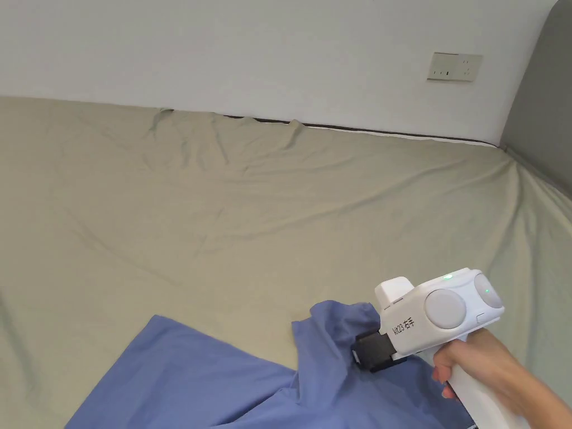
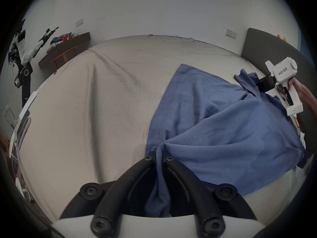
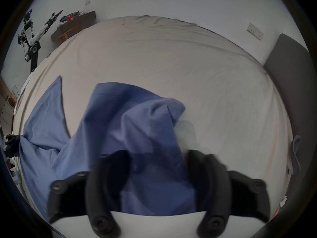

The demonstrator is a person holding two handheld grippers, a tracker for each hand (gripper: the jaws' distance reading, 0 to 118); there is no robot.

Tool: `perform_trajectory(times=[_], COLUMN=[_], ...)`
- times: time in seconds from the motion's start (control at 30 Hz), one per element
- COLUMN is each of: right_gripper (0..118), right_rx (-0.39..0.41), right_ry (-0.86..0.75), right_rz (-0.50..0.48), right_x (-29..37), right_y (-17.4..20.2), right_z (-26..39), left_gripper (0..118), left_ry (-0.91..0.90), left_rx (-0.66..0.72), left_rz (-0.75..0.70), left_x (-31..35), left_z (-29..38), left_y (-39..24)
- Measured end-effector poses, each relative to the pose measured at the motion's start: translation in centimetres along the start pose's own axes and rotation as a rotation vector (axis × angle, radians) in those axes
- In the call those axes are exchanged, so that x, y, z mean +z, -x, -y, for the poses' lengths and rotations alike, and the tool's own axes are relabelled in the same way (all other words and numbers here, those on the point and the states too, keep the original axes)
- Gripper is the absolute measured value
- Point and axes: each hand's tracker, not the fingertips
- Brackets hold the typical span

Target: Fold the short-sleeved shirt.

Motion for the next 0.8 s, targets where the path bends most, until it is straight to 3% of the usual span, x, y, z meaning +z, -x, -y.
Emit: perform_trajectory(times=[0.03,0.07,0.1,0.13,0.23,0.33,0.43,0.57,0.63,0.73,0.8], right_gripper=[62,48,15,2,2,2,1,1,1,1,1], right_rx=[0.001,0.017,0.035,0.035,0.017,0.022,-0.063,-0.051,-0.055,-0.113,-0.123], right_ry=[-0.017,-0.032,-0.052,-0.064,-0.098,-0.175,-0.310,-0.471,-0.550,-0.698,-0.795], right_rz=[0.017,0.012,-0.018,-0.025,-0.003,0.013,0.016,0.070,0.112,0.142,0.188], right_x=[0.4,0.7,0.9,1.0,1.9,4.1,7.2,13.1,16.6,22.5,27.1], right_y=[0.3,0.4,0.4,0.5,0.9,1.6,1.8,2.6,2.7,2.3,2.2], right_z=[0.2,0.3,0.5,0.7,1.8,3.0,4.4,5.4,5.9,6.4,6.6], left_gripper=[2,2,2,2,2,2,2,2,2,2,2], left_ry=[0.002,0.001,0.000,-0.008,-0.043,-0.039,-0.077,-0.176,-0.198,-0.345,-0.453], left_rx=[0.004,0.012,0.017,0.021,0.055,0.184,0.220,0.286,0.263,0.141,0.136], left_rz=[0.003,0.008,0.010,0.015,0.028,0.071,0.110,0.180,0.168,0.149,0.179], left_x=[0.0,0.0,0.0,-0.1,-0.3,-0.4,-0.4,-0.2,1.4,5.8,9.4], left_z=[0.0,-0.2,-0.3,-0.4,-0.7,-1.3,-2.6,-5.9,-8.7,-12.9,-16.0], left_y=[0.0,0.1,0.1,0.1,0.1,1.0,1.1,1.9,1.2,-0.3,-0.9])
